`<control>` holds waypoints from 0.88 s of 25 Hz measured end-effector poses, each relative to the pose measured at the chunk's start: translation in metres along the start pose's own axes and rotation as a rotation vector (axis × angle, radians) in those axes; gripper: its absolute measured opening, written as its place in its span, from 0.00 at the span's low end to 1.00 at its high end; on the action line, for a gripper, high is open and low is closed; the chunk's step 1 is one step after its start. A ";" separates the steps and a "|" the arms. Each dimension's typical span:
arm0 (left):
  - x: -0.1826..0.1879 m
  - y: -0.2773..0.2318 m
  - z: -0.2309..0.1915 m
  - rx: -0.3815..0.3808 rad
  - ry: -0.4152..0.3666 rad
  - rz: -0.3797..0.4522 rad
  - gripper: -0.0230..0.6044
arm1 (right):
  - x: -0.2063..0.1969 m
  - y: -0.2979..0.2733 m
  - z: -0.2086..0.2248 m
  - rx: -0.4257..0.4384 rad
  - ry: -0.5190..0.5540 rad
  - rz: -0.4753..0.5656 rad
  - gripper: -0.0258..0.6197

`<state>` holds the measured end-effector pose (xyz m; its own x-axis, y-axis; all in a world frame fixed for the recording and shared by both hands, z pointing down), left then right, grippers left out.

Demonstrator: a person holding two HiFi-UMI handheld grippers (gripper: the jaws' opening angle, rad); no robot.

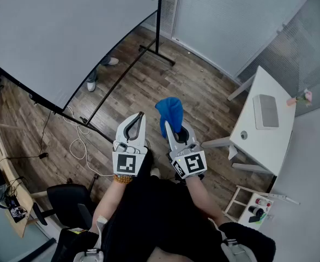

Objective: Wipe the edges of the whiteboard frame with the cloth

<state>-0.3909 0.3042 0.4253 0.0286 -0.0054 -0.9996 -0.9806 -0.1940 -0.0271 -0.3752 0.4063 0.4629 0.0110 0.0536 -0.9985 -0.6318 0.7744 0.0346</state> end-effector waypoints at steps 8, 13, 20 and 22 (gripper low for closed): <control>-0.026 -0.072 -0.041 -0.010 0.004 -0.010 0.04 | -0.016 -0.073 0.051 0.042 -0.092 -0.001 0.16; -0.028 -0.141 -0.073 -0.019 0.009 0.000 0.04 | -0.023 -0.134 0.098 0.031 -0.051 -0.033 0.16; -0.034 -0.224 -0.119 -0.031 0.023 -0.016 0.04 | -0.035 -0.212 0.162 -0.013 -0.013 -0.070 0.16; -0.037 -0.242 -0.130 -0.036 0.017 -0.023 0.04 | -0.037 -0.229 0.180 -0.027 -0.008 -0.072 0.16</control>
<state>-0.1296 0.2242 0.4706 0.0547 -0.0175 -0.9983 -0.9720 -0.2296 -0.0492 -0.0916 0.3406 0.4995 0.0630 0.0032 -0.9980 -0.6499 0.7590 -0.0386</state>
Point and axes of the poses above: the fingertips, and each gripper's own axes: y backward along the fingers, z to its right, x out of its top, the point moved 2 cm from there along y, backward along the fingers, and after that the axes turned 9 degrees about y, right-handed, at the moved point
